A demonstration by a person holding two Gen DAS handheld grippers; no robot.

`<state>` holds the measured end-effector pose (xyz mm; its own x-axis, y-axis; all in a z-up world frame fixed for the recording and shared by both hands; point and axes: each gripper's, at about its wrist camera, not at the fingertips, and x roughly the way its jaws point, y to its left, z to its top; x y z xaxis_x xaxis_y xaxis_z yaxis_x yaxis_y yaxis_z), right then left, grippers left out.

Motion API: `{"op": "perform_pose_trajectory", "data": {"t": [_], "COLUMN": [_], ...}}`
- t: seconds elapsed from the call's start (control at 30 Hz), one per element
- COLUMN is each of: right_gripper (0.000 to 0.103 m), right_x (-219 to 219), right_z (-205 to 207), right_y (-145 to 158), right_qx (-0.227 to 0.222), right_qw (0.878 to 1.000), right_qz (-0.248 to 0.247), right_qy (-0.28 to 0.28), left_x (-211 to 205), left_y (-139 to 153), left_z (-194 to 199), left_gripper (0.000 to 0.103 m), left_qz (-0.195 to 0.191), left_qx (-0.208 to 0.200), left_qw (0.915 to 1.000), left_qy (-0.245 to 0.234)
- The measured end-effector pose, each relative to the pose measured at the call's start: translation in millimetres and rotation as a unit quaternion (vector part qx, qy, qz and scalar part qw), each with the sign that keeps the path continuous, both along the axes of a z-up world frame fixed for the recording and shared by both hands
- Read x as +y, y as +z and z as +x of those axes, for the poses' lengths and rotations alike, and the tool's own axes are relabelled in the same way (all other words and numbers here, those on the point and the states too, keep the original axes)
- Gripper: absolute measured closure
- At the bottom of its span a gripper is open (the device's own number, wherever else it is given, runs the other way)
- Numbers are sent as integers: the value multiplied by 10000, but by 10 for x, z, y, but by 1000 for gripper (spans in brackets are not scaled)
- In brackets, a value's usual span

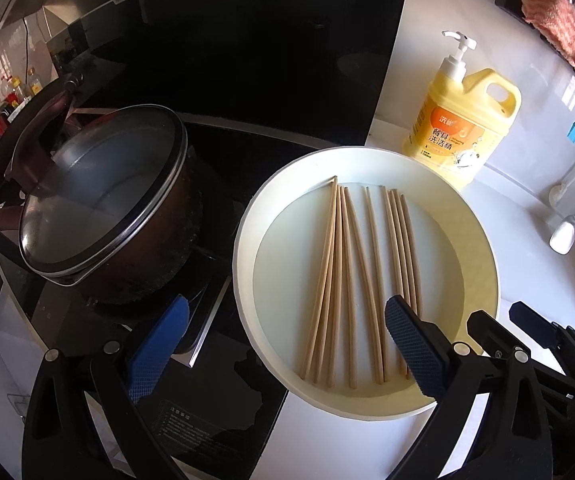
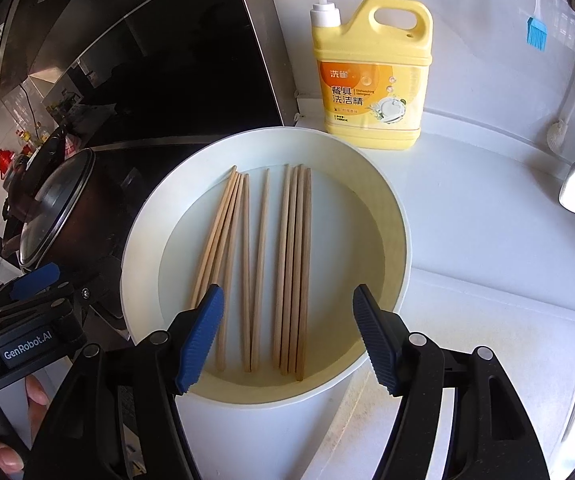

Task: Organize utensils

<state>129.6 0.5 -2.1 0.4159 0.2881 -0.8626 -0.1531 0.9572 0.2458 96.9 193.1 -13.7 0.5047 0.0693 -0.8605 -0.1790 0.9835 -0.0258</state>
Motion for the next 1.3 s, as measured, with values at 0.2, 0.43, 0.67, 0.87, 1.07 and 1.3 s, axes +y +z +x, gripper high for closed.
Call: {"op": "perform_pose_trajectory", "data": {"t": [0.2, 0.43, 0.67, 0.87, 1.07, 1.3], "right_gripper": [39, 39, 39, 39, 39, 39], "right_x": [-23, -26, -22, -24, -30, -42], "right_z": [1, -6, -8, -6, -7, -14], "right_y": [13, 20, 24, 24, 25, 21], "right_qx": [-24, -19, 3, 5, 13, 11], "right_qw": [10000, 10000, 10000, 10000, 10000, 10000], "right_qz": [21, 24, 11, 2, 3, -17], "right_qy": [12, 10, 3, 1, 11, 15], "left_x": [-34, -42, -58, -65, -61, -58], "left_y": [-1, 19, 21, 23, 20, 15], "left_z": [6, 5, 16, 13, 19, 12], "left_gripper": [6, 6, 6, 6, 6, 6], "left_qz": [187, 227, 248, 263, 254, 248], "left_qx": [59, 80, 103, 108, 129, 127], "left_qw": [9998, 9997, 9996, 9996, 9996, 9996], "left_qy": [50, 28, -52, -69, -70, -67]}}
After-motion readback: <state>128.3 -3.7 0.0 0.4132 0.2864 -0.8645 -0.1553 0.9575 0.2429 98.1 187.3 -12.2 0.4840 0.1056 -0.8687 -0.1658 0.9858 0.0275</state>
